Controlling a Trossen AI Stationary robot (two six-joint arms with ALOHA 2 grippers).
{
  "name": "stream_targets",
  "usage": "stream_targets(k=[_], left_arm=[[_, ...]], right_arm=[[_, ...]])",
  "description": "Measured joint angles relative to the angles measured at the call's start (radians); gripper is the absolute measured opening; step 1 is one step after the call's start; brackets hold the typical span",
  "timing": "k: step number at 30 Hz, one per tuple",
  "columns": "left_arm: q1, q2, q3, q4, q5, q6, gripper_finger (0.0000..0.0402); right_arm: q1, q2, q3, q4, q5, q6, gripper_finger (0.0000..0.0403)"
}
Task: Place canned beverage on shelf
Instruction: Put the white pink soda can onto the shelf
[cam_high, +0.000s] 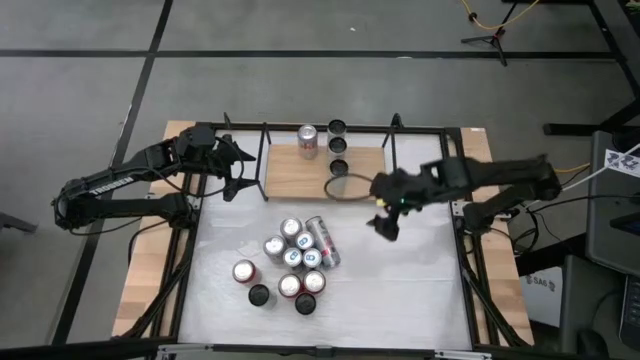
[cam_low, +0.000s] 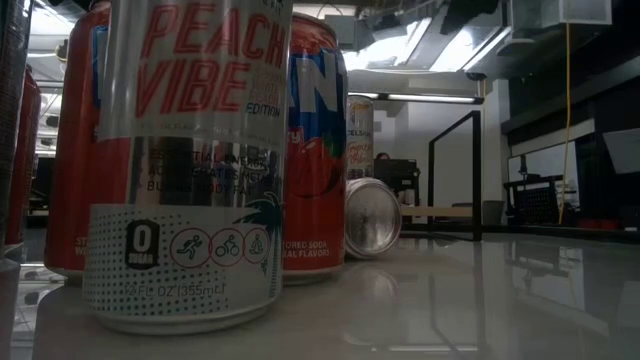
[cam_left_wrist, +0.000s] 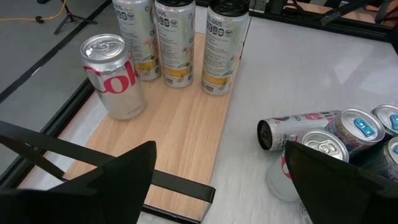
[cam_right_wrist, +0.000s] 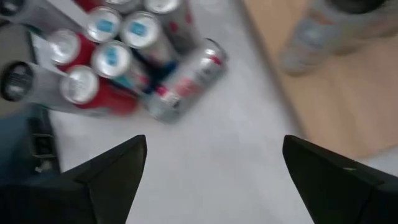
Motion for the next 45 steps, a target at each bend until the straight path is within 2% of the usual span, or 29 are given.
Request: stream_targets(k=[5, 10, 18, 24, 30, 39, 45], left_arm=[[0.000, 0.000, 0.000, 0.000, 0.000, 0.000, 0.0348], [0.000, 0.000, 0.000, 0.000, 0.000, 0.000, 0.0348], [0.000, 0.000, 0.000, 0.000, 0.005, 0.000, 0.0348], [0.000, 0.000, 0.000, 0.000, 0.004, 0.000, 0.0348], [0.000, 0.000, 0.000, 0.000, 0.004, 0.000, 0.0348], [0.000, 0.000, 0.000, 0.000, 0.004, 0.000, 0.0348], [0.000, 0.000, 0.000, 0.000, 0.004, 0.000, 0.0348]], right_arm=[[0.071, 0.022, -0.094, 0.219, 0.000, 0.028, 0.0372], [0.088, 0.061, -0.150, 0.389, 0.000, 0.031, 0.0372], [0.084, 0.165, -0.151, 0.381, 0.027, 0.213, 0.0372], [0.084, 0.259, -0.151, 0.341, 0.000, 0.410, 0.0372], [0.084, 0.331, -0.151, 0.325, -0.082, 0.424, 0.0372], [0.078, 0.394, -0.151, 0.339, -0.079, 0.439, 0.0372], [0.078, 0.417, -0.151, 0.418, -0.075, 0.442, 0.0372]])
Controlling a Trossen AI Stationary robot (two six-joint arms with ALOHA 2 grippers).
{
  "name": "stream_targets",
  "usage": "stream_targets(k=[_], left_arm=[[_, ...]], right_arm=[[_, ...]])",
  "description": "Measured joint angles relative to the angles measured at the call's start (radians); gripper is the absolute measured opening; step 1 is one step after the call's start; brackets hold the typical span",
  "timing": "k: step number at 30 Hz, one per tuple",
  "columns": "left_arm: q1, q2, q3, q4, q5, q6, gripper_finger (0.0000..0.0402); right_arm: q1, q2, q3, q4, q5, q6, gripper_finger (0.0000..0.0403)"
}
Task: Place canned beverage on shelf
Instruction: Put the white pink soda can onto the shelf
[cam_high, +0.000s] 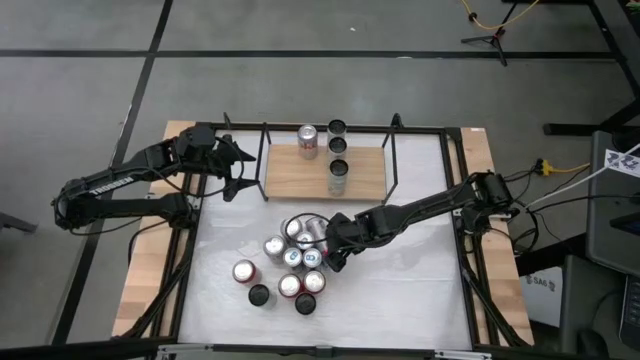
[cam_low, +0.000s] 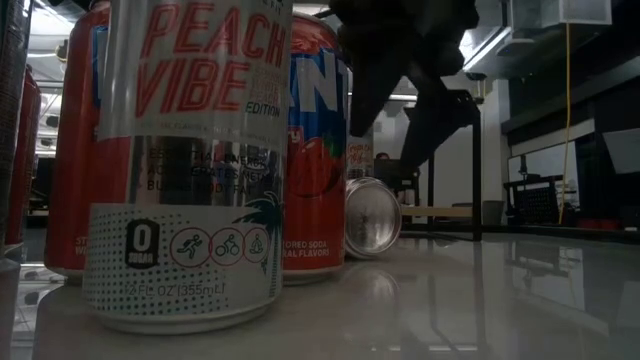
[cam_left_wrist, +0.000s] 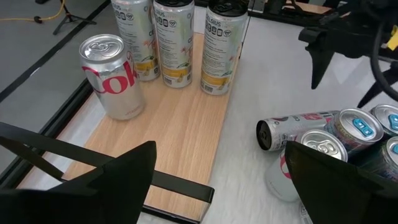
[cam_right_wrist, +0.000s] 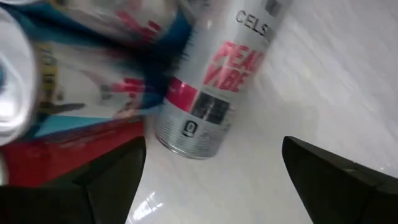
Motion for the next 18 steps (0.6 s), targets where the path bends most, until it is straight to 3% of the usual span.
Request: stream_targets(k=[6, 18], left_arm=[[0.000, 0.000, 0.000, 0.000, 0.000, 0.000, 0.0348], [0.000, 0.000, 0.000, 0.001, 0.002, 0.000, 0.0348]], right_arm=[[0.000, 0.029, 0.000, 0.034, 0.062, 0.000, 0.0372], [0.000, 0.092, 0.000, 0.058, 0.076, -0.001, 0.0372]])
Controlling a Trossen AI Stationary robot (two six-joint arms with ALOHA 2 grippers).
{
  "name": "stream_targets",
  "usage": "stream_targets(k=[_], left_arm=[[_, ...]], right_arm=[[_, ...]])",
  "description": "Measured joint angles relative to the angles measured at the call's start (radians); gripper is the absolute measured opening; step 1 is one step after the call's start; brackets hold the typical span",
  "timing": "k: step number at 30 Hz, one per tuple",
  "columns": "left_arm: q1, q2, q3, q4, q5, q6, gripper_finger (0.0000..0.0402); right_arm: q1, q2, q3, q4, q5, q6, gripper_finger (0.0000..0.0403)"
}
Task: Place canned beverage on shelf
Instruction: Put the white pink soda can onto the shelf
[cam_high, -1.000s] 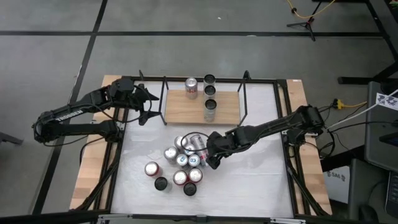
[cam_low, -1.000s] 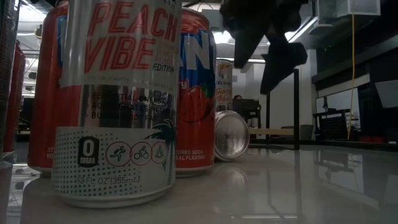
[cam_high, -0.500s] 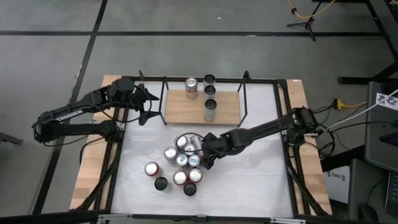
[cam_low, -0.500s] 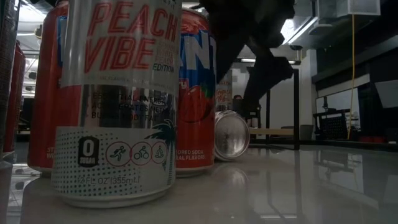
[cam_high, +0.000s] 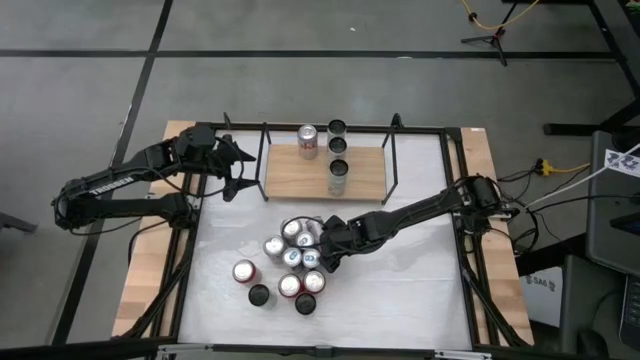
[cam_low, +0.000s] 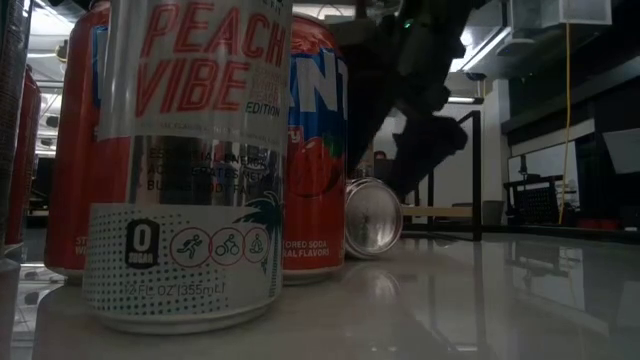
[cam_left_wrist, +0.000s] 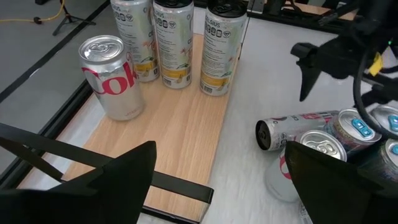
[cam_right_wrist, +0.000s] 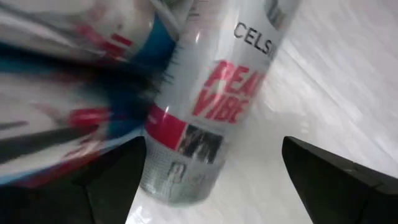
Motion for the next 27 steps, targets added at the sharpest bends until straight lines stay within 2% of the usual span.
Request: stream_targets(k=[9, 20, 27], left_arm=[[0.000, 0.001, 0.000, -0.001, 0.001, 0.000, 0.0348], [0.000, 0.001, 0.000, 0.000, 0.001, -0.001, 0.0348], [0.000, 0.000, 0.000, 0.000, 0.001, 0.000, 0.0348]], right_arm=[[0.000, 0.041, 0.004, 0.010, -0.002, 0.000, 0.0372], [-0.016, 0.049, -0.002, -0.082, 0.040, -0.006, 0.0372], [-0.020, 0.051, -0.001, -0.062, 0.051, -0.075, 0.0372]])
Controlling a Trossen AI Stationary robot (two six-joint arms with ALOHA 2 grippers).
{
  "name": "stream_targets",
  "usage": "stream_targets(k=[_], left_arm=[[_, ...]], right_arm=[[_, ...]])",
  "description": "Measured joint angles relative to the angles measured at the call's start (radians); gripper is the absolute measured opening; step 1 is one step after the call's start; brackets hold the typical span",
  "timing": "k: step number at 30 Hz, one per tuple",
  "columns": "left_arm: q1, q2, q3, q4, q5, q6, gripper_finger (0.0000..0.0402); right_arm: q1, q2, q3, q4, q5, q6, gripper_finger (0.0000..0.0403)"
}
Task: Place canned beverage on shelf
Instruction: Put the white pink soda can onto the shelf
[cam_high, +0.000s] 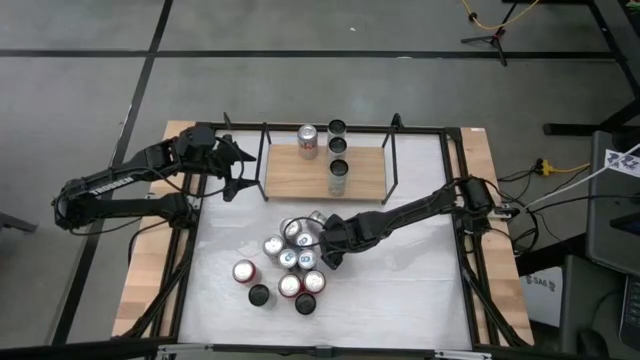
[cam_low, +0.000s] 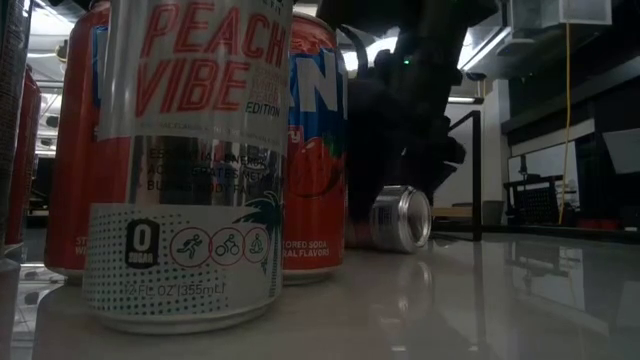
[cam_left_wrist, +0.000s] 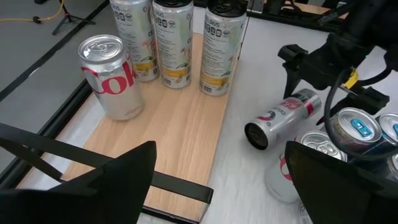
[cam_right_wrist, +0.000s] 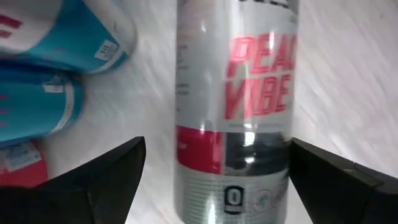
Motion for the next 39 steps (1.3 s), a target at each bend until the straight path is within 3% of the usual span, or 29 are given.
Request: stream_targets(k=[10, 21, 31, 39], left_arm=[[0.000, 0.000, 0.000, 0.002, -0.001, 0.000, 0.0348], [0.000, 0.000, 0.000, 0.005, 0.000, 0.000, 0.0348], [0.000, 0.000, 0.000, 0.010, 0.000, -0.027, 0.0348], [0.000, 0.000, 0.000, 0.171, 0.000, -0.130, 0.0348]], right_arm=[[0.000, 0.050, 0.001, -0.013, -0.001, -0.004, 0.0364], [0.000, 0.051, 0.001, -0.010, 0.009, -0.002, 0.0243], [0.000, -0.008, 0.000, -0.090, 0.076, -0.002, 0.0252], [0.001, -0.078, 0.000, -0.101, 0.088, -0.025, 0.0245]])
